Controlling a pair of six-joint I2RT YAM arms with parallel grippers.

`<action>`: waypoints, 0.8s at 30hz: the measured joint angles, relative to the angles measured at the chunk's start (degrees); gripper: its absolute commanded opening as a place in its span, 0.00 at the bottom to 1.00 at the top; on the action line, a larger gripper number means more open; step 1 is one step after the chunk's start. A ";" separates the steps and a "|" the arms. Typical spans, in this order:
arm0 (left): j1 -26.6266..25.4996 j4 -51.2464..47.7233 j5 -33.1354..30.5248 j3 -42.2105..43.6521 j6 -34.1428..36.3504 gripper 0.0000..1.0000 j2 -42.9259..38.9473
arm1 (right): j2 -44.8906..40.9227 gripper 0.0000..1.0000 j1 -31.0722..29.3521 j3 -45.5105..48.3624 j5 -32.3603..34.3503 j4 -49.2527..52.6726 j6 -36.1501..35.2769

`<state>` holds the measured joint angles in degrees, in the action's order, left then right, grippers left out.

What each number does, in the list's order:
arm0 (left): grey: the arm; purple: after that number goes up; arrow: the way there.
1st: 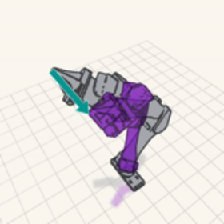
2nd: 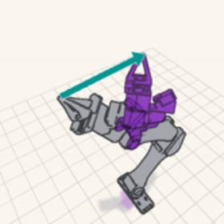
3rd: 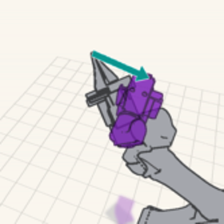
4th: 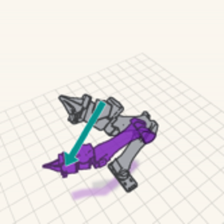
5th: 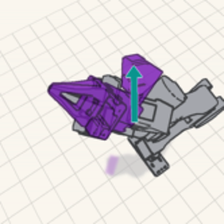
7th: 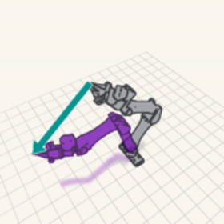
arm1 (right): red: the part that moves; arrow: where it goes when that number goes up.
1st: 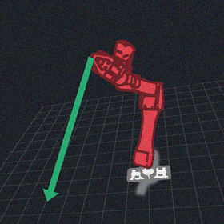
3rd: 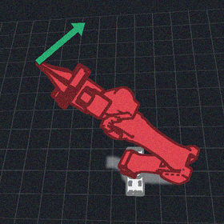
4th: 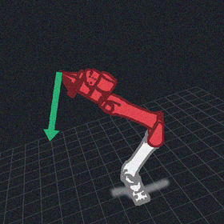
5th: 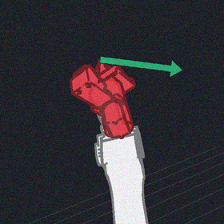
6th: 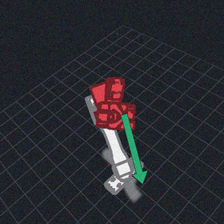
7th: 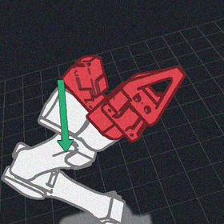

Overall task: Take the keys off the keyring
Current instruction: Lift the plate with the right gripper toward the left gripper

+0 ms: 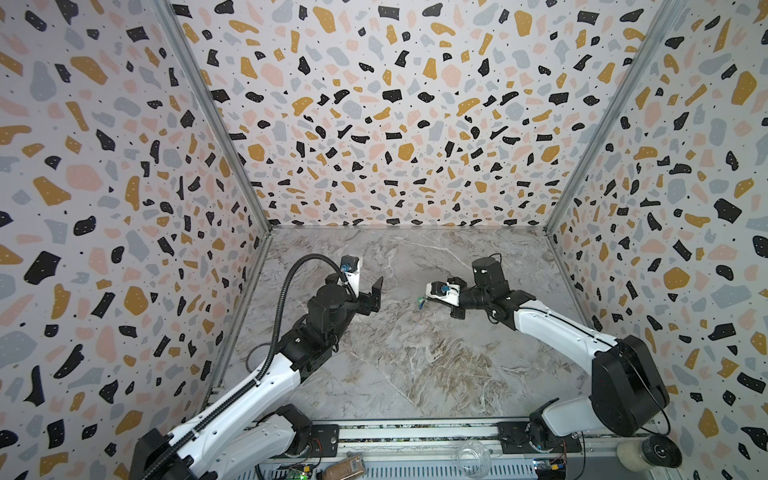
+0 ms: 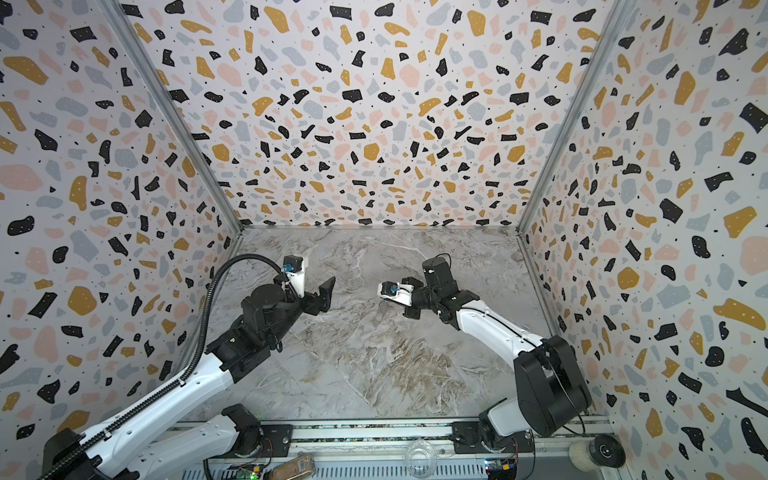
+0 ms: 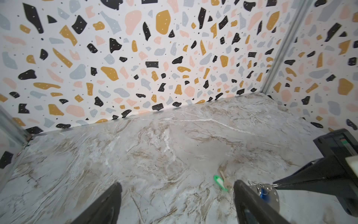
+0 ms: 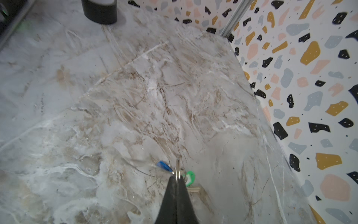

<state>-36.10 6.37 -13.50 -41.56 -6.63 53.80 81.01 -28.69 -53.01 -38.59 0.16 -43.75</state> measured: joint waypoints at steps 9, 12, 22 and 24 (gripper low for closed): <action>-0.04 6.10 10.05 0.22 2.10 0.74 -3.61 | -5.99 0.00 1.49 0.02 -10.73 -5.42 8.44; -0.11 7.39 12.33 1.25 3.26 0.71 -4.68 | -6.86 0.00 1.73 0.00 -13.27 -7.06 10.60; -4.83 10.86 15.21 3.39 5.42 0.61 -4.17 | -7.17 0.00 3.23 0.02 -21.86 -14.36 19.34; -5.86 11.50 15.43 3.39 6.05 0.58 -3.41 | -7.17 0.00 3.39 0.02 -23.58 -15.96 21.03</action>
<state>-41.95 17.87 1.93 -38.17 -0.58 50.39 73.84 -25.30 -52.99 -62.17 -15.79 -22.72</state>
